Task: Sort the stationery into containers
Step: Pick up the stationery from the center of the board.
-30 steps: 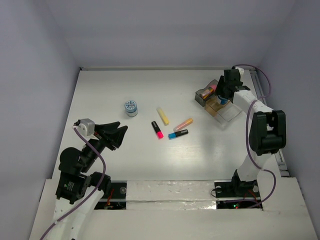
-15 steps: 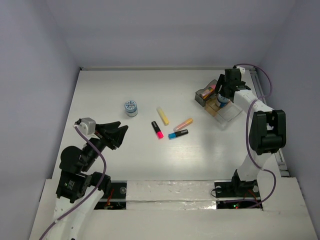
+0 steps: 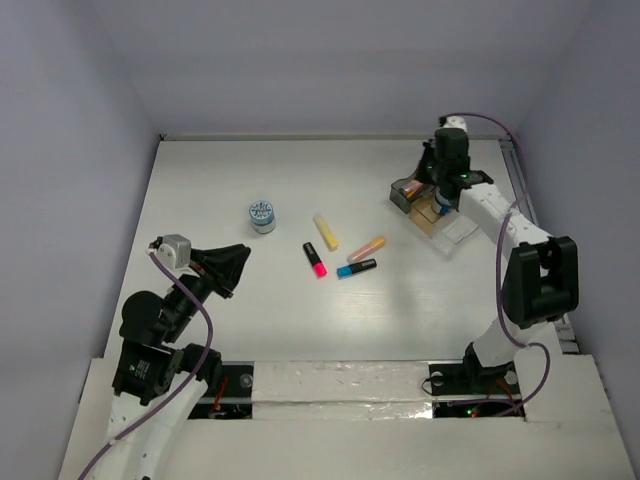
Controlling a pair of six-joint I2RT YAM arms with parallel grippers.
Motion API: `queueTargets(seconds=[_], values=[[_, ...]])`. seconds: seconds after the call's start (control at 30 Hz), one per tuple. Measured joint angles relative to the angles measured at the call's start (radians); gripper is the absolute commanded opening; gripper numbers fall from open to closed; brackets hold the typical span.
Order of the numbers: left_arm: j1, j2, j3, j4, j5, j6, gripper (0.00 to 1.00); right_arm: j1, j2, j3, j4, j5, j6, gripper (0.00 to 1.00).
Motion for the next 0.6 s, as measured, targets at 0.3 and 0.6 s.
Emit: queueTargets(seconds=[0.3,0.6], values=[[0.024,0.001,0.000,-0.015,-0.072,0.000,0.15,0.480,0.147,0.104,0.108,-0.242,-0.081,0.94],[0.030,0.006,0.000,-0.024,-0.096,-0.004,0.26,0.688,0.483,0.407,0.051,-0.283,-0.192,1.00]])
